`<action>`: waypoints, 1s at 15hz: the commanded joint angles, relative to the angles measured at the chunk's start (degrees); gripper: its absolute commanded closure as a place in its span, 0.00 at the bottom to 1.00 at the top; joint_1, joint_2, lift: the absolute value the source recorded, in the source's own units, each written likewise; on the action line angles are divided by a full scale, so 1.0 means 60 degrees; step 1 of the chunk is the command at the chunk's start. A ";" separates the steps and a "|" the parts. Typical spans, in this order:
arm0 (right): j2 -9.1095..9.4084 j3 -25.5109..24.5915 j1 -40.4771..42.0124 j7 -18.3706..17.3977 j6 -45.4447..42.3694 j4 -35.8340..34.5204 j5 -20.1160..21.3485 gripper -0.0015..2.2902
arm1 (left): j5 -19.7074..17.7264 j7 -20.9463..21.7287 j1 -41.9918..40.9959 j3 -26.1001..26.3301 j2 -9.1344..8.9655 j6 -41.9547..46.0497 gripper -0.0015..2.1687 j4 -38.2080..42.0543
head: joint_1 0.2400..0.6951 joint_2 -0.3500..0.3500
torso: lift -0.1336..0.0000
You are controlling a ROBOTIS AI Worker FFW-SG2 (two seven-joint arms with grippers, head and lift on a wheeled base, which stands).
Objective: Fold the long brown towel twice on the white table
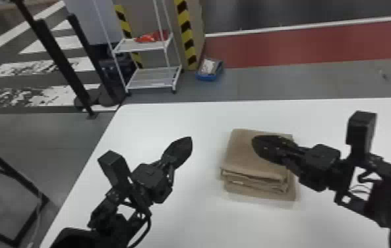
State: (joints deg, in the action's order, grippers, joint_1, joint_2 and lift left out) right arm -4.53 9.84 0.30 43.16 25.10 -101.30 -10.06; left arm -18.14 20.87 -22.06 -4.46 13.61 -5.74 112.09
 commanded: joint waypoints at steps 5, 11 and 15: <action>-0.0124 -0.1318 0.2499 -0.2564 -0.2168 -0.2467 0.0417 0.02 | 0.0591 -0.0901 -0.0542 0.0334 0.0002 0.2369 0.00 0.0362 | 1.00 0.75 | 0.08; -0.0109 -0.2300 0.4579 -0.3722 -0.4834 -0.2921 -0.0008 0.02 | 0.1734 -0.2278 -0.1246 0.0612 -0.0159 0.3336 0.03 0.0831 | 1.00 0.59 | 0.08; -0.0109 -0.2798 0.5400 -0.3868 -0.5449 -0.2877 -0.0799 0.02 | 0.1763 -0.2292 -0.1597 -0.0135 -0.0540 0.2135 0.03 0.1168 | 1.00 0.54 | 0.08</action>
State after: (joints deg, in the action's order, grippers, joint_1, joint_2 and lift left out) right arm -5.18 -5.87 31.47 20.09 -7.16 -119.10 -13.20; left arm -7.47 7.10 -30.74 -3.27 11.36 11.51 117.65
